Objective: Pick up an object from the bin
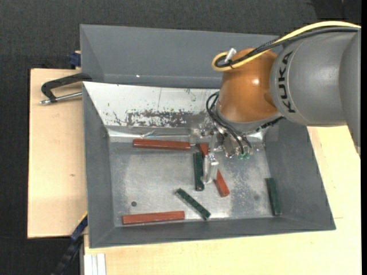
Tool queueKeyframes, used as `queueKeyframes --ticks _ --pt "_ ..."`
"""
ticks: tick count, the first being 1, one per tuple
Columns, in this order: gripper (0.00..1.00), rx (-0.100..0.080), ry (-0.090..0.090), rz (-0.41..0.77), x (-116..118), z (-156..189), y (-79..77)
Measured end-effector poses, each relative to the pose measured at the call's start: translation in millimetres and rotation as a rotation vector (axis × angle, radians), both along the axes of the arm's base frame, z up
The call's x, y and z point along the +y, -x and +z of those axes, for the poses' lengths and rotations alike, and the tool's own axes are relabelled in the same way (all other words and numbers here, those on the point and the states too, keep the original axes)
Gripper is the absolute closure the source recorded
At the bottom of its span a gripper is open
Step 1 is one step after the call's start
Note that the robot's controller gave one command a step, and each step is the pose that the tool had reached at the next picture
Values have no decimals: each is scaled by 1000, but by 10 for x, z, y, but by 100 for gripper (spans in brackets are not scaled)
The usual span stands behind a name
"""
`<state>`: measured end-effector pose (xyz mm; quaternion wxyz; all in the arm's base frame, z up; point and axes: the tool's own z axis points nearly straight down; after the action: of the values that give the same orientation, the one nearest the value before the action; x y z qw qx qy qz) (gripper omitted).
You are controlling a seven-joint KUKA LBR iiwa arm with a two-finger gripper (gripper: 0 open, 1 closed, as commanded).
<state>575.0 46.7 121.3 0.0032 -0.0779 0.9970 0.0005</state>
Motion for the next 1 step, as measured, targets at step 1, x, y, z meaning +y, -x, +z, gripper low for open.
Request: queueKeyframes --ticks 1 --pt "0 7 1 237 -100 -343 -2"
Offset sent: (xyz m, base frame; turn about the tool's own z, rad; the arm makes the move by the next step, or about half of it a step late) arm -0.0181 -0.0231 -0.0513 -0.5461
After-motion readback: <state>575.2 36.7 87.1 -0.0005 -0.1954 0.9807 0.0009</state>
